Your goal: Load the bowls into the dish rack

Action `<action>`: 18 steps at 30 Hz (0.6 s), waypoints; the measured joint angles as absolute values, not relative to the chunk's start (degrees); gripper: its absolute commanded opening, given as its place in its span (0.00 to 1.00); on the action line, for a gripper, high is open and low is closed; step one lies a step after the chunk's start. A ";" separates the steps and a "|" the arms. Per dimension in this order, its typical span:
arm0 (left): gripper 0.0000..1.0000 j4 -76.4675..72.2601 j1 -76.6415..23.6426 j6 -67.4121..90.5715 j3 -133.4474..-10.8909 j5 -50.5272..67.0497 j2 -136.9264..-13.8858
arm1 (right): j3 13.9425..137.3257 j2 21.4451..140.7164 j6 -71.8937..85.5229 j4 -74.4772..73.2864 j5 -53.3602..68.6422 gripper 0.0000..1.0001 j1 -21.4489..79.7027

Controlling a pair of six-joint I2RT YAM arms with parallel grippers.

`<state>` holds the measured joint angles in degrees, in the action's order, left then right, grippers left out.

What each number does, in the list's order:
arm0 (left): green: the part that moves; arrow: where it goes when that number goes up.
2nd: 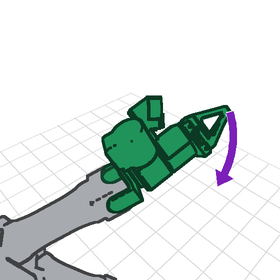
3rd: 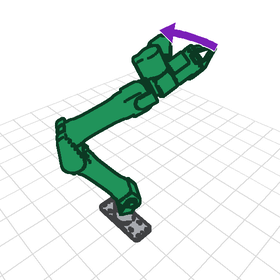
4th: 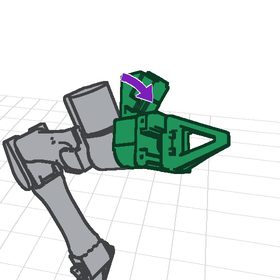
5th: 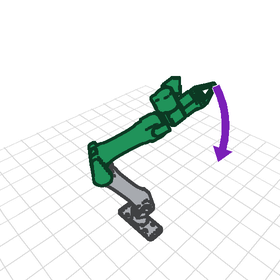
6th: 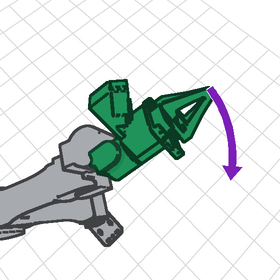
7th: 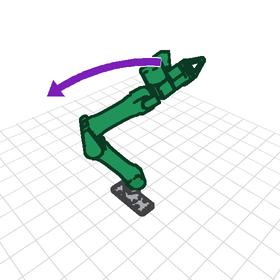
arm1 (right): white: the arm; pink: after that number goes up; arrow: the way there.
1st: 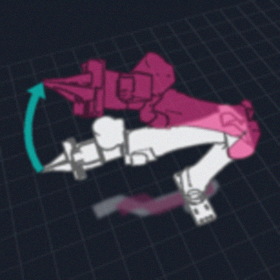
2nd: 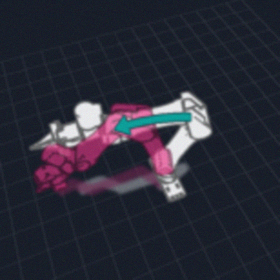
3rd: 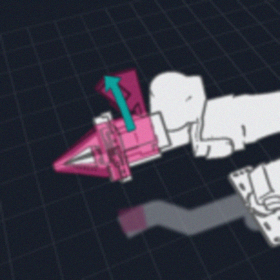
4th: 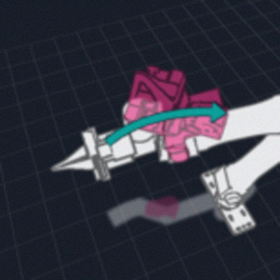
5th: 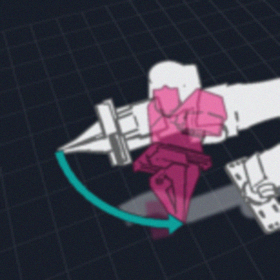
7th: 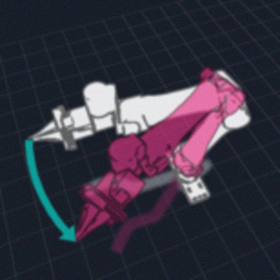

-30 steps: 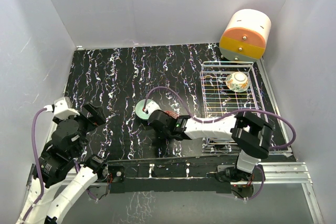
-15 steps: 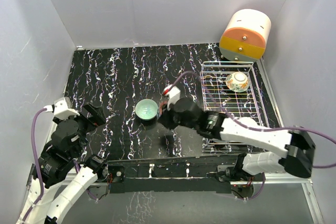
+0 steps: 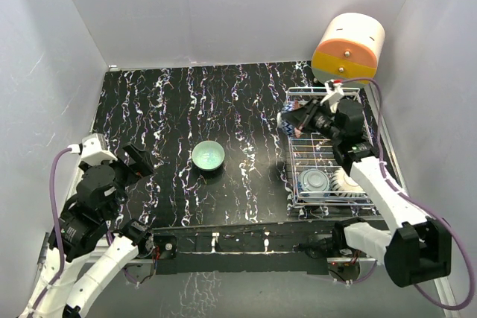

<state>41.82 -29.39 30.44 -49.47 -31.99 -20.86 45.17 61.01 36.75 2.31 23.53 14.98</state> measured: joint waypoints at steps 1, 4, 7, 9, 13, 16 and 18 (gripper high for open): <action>0.97 41.82 -29.39 30.41 -49.65 -31.99 -20.86 | 43.90 61.43 38.41 3.68 26.20 0.08 12.12; 0.97 41.82 -29.39 30.22 -50.43 -31.99 -20.84 | 39.88 63.26 44.34 9.54 33.67 0.08 4.32; 0.97 41.87 -29.39 30.06 -50.78 -31.99 -20.82 | 35.97 65.08 51.11 16.80 39.18 0.08 -1.02; 0.97 41.93 -29.39 30.04 -50.89 -31.97 -20.82 | 32.97 66.52 55.79 22.98 42.65 0.08 -4.21; 0.97 42.04 -29.39 30.02 -51.00 -31.94 -20.82 | 28.32 71.48 64.75 34.30 48.49 0.08 -8.91; 0.97 42.06 -29.39 30.02 -51.00 -31.94 -20.82 | 27.35 75.48 68.49 39.00 50.92 0.08 -10.28; 0.97 42.06 -29.39 30.02 -51.03 -31.92 -20.84 | 27.31 77.12 69.78 40.71 51.68 0.09 -10.63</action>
